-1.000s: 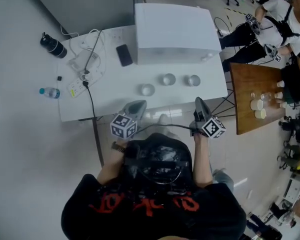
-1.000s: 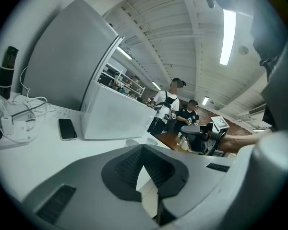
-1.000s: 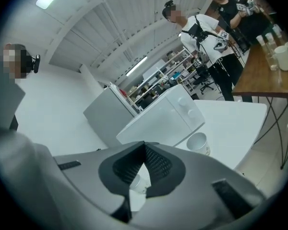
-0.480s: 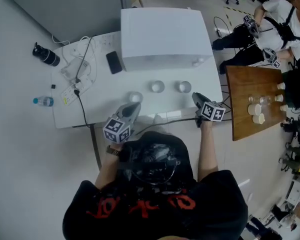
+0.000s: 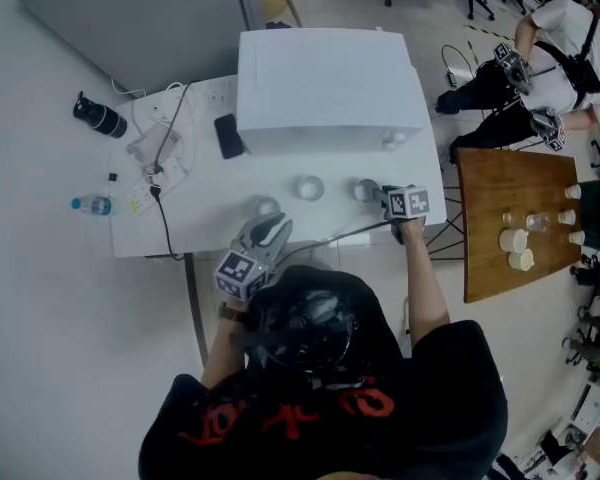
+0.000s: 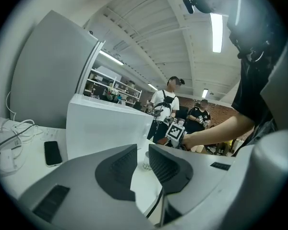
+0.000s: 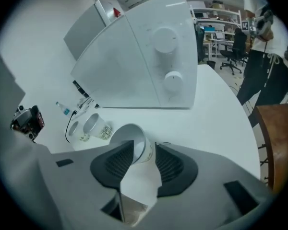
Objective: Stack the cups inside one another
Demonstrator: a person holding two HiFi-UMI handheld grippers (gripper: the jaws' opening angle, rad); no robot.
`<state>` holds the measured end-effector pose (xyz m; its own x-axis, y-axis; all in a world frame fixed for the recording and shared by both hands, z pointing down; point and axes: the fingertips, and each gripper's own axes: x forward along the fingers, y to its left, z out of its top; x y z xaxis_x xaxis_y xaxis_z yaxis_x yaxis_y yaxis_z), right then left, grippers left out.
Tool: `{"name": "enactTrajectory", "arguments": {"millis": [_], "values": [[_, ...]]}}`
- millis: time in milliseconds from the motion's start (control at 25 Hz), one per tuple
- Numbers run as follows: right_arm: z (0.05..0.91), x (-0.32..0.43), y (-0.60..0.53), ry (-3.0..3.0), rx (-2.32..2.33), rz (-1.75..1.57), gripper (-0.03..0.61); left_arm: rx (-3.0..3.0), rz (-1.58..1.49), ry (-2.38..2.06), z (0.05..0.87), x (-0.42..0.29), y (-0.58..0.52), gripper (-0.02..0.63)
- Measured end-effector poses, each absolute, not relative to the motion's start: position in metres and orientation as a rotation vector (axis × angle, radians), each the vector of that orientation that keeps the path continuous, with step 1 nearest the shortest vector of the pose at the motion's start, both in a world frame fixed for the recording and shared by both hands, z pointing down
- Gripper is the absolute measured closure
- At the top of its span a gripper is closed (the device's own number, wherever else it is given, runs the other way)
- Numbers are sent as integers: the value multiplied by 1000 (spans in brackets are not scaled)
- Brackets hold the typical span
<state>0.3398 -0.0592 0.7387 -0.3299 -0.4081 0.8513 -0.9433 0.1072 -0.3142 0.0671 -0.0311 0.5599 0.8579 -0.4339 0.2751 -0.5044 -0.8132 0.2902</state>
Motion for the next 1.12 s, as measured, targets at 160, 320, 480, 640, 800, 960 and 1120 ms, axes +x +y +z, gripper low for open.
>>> {"name": "enactTrajectory", "arguments": {"millis": [160, 320, 480, 640, 800, 960, 1120], "values": [[750, 335, -60, -1780, 1338, 1258, 533, 2716, 281, -663, 551, 65, -33, 558], [747, 332, -56, -1786, 1387, 1273, 555, 2743, 319, -716, 549, 53, -40, 591], [712, 319, -60, -1897, 1411, 1194, 555, 2737, 332, -717, 553, 47, -42, 591], [652, 294, -69, -2043, 1376, 999, 555, 2738, 333, -694, 555, 50, -42, 591], [621, 260, -85, -2109, 1288, 828, 555, 2729, 295, -682, 553, 50, -44, 591], [626, 223, -99, -2111, 1170, 772, 555, 2715, 263, -707, 551, 43, -47, 591], [638, 203, -110, -2107, 1110, 751, 555, 2700, 239, -743, 551, 32, -48, 591]]}}
